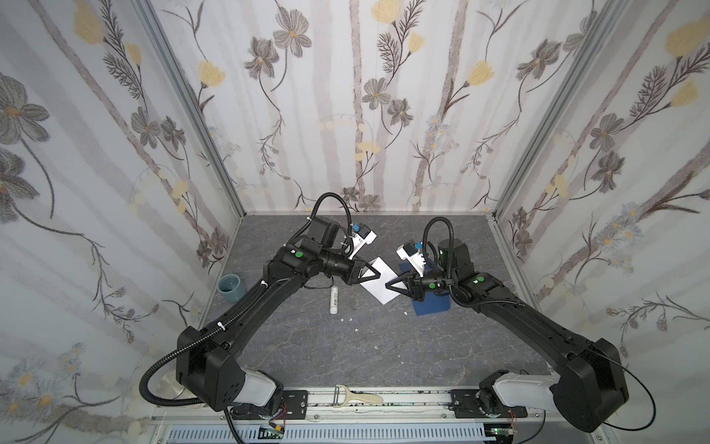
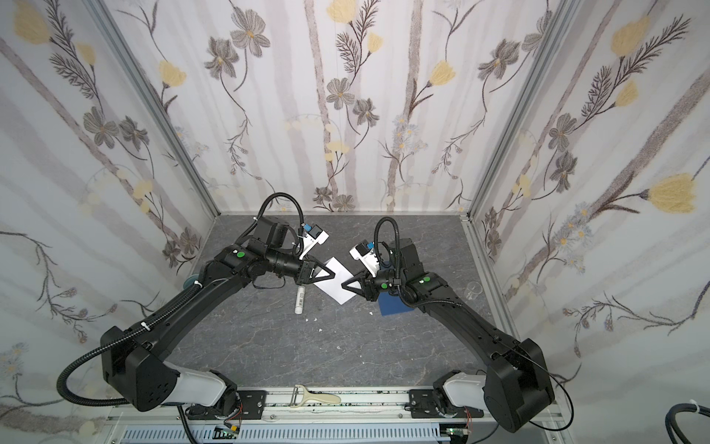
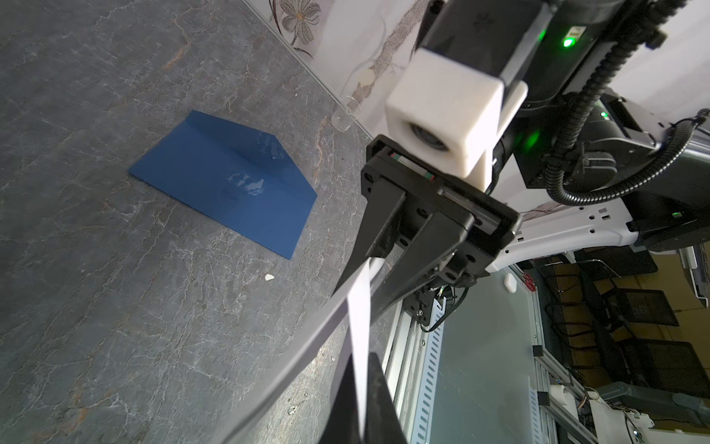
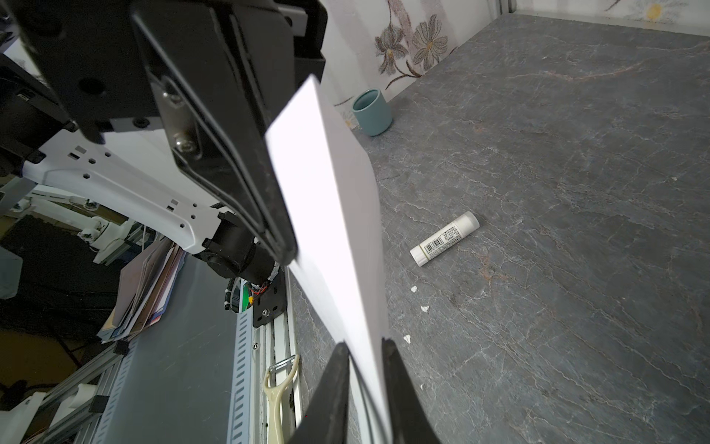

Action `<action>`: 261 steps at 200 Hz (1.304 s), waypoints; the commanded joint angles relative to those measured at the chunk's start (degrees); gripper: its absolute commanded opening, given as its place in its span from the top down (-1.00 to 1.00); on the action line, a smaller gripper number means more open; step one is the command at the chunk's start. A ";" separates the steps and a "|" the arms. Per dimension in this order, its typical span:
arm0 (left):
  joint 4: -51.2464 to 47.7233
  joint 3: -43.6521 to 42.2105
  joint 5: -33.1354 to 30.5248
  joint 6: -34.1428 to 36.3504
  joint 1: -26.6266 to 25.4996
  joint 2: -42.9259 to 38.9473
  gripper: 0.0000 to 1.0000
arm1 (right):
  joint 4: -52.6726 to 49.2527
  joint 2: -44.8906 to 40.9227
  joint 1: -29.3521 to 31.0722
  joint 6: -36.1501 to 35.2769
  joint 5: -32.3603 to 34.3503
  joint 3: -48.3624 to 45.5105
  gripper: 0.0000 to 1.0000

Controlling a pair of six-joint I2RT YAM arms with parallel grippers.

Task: Place the letter into the envelope and seal it

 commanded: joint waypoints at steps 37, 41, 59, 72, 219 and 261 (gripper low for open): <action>0.91 1.48 -4.47 -0.17 0.24 -0.04 1.00 | 2.37 0.01 0.08 1.26 -2.68 -0.14 1.00; 0.87 1.70 -4.90 -0.27 0.23 -0.08 1.00 | 2.39 0.08 0.07 1.36 -2.79 -0.10 1.00; 0.94 2.25 -7.42 -0.80 0.28 -0.35 0.86 | 2.56 0.34 0.11 1.72 -3.48 -0.10 1.00; 0.94 2.86 -10.64 -1.69 0.31 -0.50 0.51 | 3.08 0.28 0.05 2.17 -3.17 -0.27 1.00; 44.47 -28.99 -12.77 -39.17 14.32 -17.69 -0.42 | 19.19 -2.35 -0.10 17.55 2.79 -3.31 1.00; 65.40 -39.13 -11.68 -48.50 10.48 -17.71 -0.57 | 23.20 -1.72 0.01 23.77 4.75 -4.31 1.00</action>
